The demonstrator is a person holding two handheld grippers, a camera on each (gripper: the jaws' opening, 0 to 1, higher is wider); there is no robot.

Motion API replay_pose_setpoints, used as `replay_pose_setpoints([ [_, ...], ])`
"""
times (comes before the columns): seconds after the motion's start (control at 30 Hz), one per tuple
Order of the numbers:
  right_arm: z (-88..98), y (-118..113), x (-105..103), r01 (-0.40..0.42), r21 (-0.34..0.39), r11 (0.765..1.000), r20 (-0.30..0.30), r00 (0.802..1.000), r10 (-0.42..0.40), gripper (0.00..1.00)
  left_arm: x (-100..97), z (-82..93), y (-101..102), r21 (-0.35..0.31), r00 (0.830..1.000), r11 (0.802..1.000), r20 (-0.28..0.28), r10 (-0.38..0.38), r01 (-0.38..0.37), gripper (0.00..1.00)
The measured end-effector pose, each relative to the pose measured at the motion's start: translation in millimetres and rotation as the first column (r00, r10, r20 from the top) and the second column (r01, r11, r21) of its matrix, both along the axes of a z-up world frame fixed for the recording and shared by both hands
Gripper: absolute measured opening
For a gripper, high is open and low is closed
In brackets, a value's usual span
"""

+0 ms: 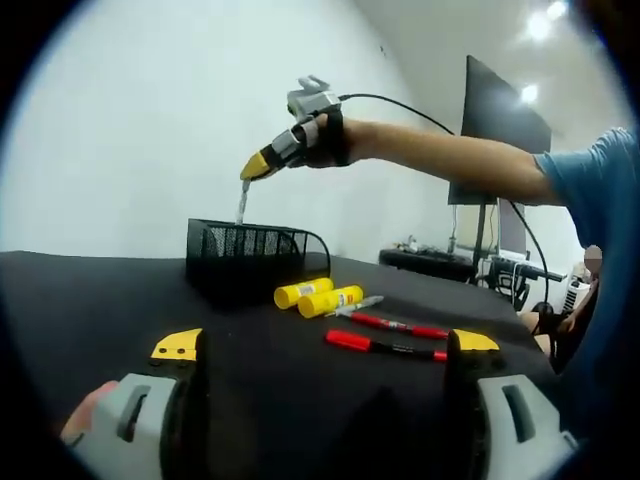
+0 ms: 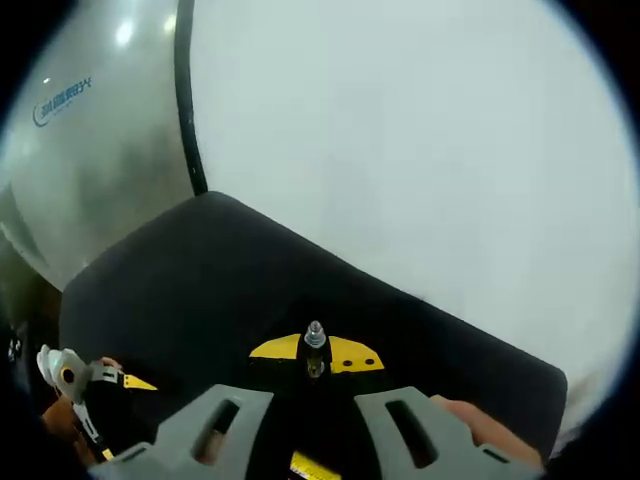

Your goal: Pick up pens and glue sticks and place them into the holder.

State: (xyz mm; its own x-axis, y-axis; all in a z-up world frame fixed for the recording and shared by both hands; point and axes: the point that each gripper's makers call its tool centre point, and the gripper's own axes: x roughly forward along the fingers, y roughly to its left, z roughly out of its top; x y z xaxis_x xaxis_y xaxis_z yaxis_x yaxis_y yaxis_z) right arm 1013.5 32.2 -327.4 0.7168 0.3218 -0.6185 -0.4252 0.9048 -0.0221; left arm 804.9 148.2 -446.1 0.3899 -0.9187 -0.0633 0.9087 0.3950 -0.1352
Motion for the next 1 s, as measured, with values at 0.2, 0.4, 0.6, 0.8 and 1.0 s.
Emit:
replay_pose_setpoints([
  [0.2, -13.6, -1, 0, 0.013, 0.009, 1.000, -0.017, 1.000, -0.013, 0.05, -0.9, -1.0, 0, 0.006, 1.000, 1.000, 0.001, -0.003, 0.003, 0.92],
  [0.4, -25.2, 0, 1, 0.015, 0.007, 1.000, -0.031, 0.999, -0.015, 0.05, -9.1, -0.5, 0, 0.005, 1.000, 1.000, 0.001, -0.003, 0.003, 0.92],
  [0.6, -34.6, 4, 1, 0.001, -0.019, 1.000, -0.027, 1.000, -0.001, 0.06, -12.6, -0.4, -1, 0.006, 1.000, 1.000, 0.000, -0.003, 0.003, 0.92],
  [0.8, -28.3, 3, 3, -0.003, -0.030, 1.000, 0.006, 1.000, 0.003, 0.11, -13.2, 0.4, 0, 0.002, 1.000, 1.000, -0.001, -0.003, 0.003, 0.92],
  [1.0, -10.9, -4, 2, 0.002, -0.029, 1.000, 0.058, 0.998, 0.000, 0.11, -13.0, -1.0, -1, 0.010, 1.000, 1.000, 0.000, -0.004, 0.004, 0.92],
])
